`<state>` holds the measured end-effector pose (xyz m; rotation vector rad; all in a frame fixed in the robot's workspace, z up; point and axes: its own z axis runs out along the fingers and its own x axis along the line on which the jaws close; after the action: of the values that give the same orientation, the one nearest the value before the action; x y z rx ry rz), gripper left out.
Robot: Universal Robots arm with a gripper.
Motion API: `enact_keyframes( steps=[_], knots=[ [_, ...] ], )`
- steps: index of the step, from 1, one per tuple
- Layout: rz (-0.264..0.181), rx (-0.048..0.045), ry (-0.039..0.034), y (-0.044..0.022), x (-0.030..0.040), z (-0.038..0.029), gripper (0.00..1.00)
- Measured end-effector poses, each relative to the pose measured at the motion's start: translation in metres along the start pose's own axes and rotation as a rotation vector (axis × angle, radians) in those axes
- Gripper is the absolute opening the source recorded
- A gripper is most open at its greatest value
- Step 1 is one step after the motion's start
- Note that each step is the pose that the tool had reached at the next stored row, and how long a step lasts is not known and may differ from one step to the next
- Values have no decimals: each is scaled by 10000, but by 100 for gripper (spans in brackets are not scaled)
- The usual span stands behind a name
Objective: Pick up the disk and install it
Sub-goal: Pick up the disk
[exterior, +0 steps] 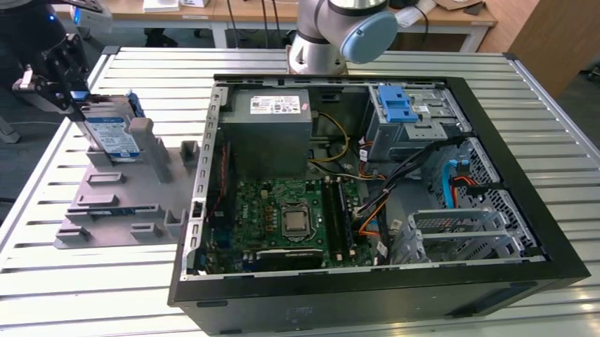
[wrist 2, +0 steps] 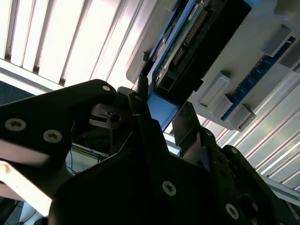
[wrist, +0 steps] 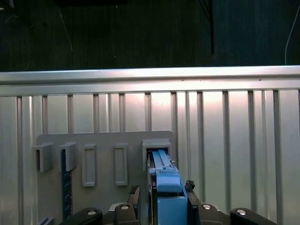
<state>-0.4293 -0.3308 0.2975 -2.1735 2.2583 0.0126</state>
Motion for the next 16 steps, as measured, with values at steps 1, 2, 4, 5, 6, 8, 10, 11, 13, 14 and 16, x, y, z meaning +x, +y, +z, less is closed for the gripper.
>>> enact_keyframes(
  steps=[1,2,4,5,6,8,10,11,13,14,16],
  knots=[
    [0,1,12,0,0,3,48],
    [0,2,23,0,0,6,48],
    [-1,2,27,0,1,16,48],
    [0,2,28,0,0,22,48],
    [0,0,29,0,1,29,48],
    [-1,2,28,0,1,47,48],
    [0,-1,29,0,1,55,48],
    [0,-1,29,0,1,55,48],
    [-1,-1,29,0,1,57,48],
    [-1,1,28,0,1,58,46],
    [0,1,28,0,1,60,39]
  ],
)
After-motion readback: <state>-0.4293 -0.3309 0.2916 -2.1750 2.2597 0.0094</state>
